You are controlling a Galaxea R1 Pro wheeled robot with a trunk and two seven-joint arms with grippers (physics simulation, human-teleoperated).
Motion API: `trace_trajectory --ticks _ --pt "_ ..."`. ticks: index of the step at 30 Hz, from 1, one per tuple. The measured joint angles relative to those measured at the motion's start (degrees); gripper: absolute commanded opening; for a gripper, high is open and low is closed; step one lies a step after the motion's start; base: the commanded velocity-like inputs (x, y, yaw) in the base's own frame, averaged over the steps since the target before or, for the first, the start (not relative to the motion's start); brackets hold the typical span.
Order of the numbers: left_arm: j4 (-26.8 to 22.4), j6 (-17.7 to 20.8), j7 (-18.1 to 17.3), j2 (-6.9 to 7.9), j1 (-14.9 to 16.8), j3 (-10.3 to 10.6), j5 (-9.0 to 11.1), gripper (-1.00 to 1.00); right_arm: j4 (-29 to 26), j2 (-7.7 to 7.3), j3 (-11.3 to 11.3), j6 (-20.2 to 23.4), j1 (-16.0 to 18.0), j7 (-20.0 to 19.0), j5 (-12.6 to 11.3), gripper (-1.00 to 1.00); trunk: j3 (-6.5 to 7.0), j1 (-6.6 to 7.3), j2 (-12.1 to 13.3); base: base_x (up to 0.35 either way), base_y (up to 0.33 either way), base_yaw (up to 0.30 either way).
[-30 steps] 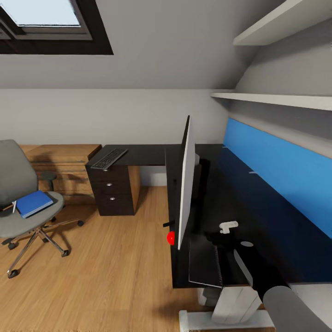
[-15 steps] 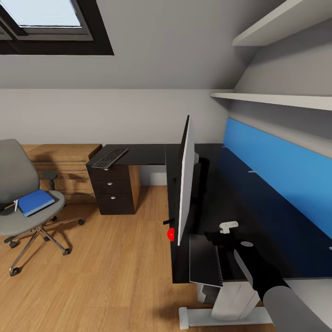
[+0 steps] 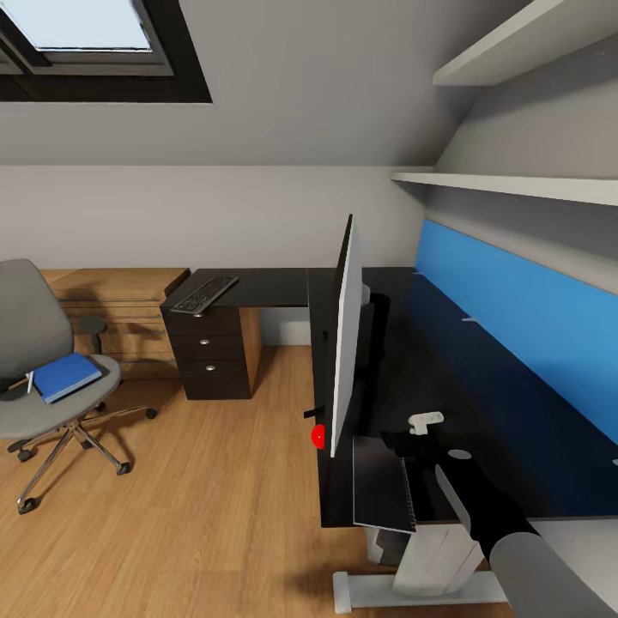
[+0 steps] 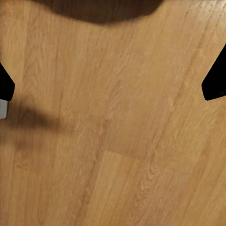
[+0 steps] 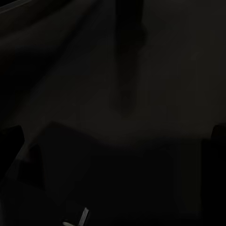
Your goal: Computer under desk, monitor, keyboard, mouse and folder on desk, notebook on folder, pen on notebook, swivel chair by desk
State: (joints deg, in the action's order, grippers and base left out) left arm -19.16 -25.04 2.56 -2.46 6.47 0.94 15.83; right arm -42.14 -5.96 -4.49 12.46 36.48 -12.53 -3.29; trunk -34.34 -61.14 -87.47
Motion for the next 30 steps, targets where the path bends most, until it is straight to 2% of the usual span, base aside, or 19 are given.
trace_trajectory --ticks 10,30 --pt "0.02 0.03 0.06 0.00 0.00 0.00 0.00 1.00 0.00 -0.03 0.08 0.02 0.00 0.11 -0.11 1.00 0.00 -0.01 0.00 -0.086 0.000 0.000" --pt "0.02 0.00 0.07 0.00 0.00 0.00 0.01 1.00 0.20 -0.03 0.09 -0.40 0.00 0.17 -0.02 1.00 0.00 0.00 0.00 -0.007 0.000 0.000"
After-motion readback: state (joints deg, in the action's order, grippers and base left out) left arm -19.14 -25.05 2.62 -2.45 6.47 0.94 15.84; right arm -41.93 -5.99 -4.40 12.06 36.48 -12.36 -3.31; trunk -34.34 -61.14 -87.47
